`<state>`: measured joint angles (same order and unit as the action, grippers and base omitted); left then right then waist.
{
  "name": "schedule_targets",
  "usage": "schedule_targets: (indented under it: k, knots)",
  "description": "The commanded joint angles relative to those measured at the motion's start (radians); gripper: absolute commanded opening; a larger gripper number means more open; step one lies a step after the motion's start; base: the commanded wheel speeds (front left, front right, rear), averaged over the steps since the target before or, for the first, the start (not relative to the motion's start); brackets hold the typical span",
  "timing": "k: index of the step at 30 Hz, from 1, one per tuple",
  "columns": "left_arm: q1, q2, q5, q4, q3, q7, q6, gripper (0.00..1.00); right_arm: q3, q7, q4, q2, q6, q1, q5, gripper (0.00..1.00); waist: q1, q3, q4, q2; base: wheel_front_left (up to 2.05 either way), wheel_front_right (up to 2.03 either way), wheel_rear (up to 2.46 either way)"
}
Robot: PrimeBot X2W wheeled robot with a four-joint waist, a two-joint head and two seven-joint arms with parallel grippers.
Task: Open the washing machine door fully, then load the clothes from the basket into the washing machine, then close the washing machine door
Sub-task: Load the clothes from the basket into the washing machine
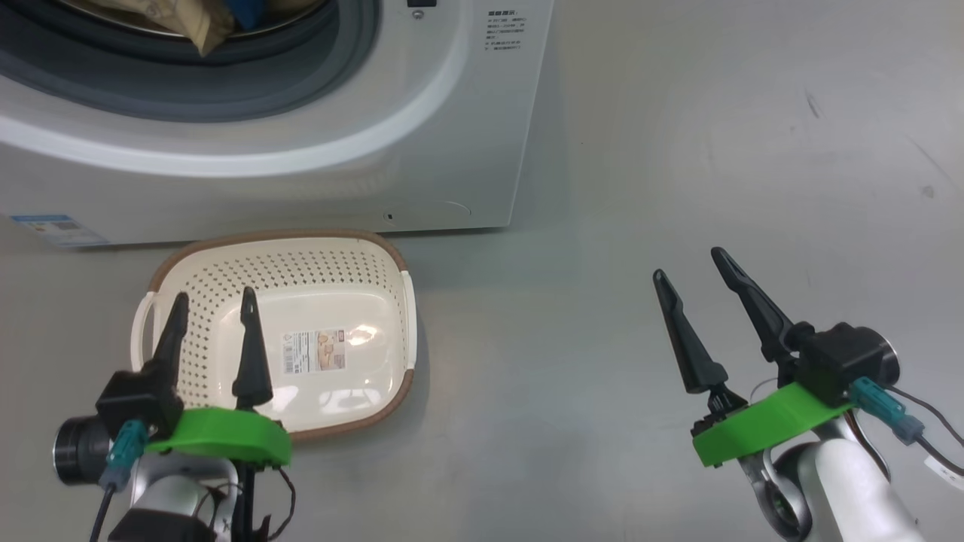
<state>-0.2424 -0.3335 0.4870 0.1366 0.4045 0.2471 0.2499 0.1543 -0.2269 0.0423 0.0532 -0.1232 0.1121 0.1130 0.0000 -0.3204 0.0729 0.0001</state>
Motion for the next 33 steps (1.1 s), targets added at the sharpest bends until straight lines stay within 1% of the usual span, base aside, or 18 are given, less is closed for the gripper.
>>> schedule_targets:
  k: [1, 7, 13, 15, 16, 23, 27, 33]
  knots:
    - [-0.051, -0.021, 0.002, -0.02, -0.04, 0.005, 0.171, 1.0, 0.023, 0.009, -0.036, 0.003, -0.008, 0.005, 0.002, 1.0, 0.0, -0.007, 0.003, -0.0001, 0.0, 0.0, 0.0]
    - [-0.137, -0.032, 0.006, 0.012, -0.034, -0.029, 0.142, 1.0, 0.033, 0.004, -0.042, 0.001, -0.008, 0.025, 0.009, 1.0, 0.0, -0.056, 0.016, -0.0001, 0.0, 0.0, 0.0]
    - [-0.294, -0.063, 0.011, 0.079, -0.039, -0.092, 0.096, 1.0, 0.05, -0.007, -0.04, 0.0, -0.008, 0.07, 0.022, 1.0, 0.0, -0.134, 0.047, -0.0001, 0.0, 0.0, 0.0]
    - [-0.356, -0.079, 0.015, 0.107, -0.051, -0.111, 0.083, 1.0, 0.059, -0.012, -0.036, 0.0, -0.008, 0.09, 0.028, 1.0, 0.0, -0.162, 0.064, -0.0001, 0.0, 0.0, 0.0]
    - [-0.419, -0.099, 0.019, 0.141, -0.06, -0.135, 0.065, 1.0, 0.066, -0.017, -0.029, -0.001, -0.008, 0.108, 0.035, 1.0, 0.0, -0.189, 0.082, -0.0001, 0.0, 0.0, 0.0]
    - [-0.619, -0.161, 0.038, 0.26, -0.075, -0.241, -0.003, 1.0, 0.089, -0.031, 0.003, -0.002, -0.008, 0.157, 0.066, 1.0, 0.0, -0.261, 0.144, -0.0001, 0.0, 0.0, 0.0]
    - [-0.723, -0.204, 0.043, 0.309, -0.081, -0.305, -0.032, 1.0, 0.105, -0.034, 0.015, -0.003, -0.008, 0.182, 0.088, 1.0, 0.0, -0.295, 0.173, -0.0001, 0.0, 0.0, 0.0]
    - [-0.869, -0.277, 0.04, 0.359, -0.084, -0.425, -0.067, 1.0, 0.12, -0.035, -0.005, -0.003, -0.008, 0.212, 0.122, 1.0, 0.0, -0.343, 0.208, -0.0001, 0.0, 0.0, 0.0]
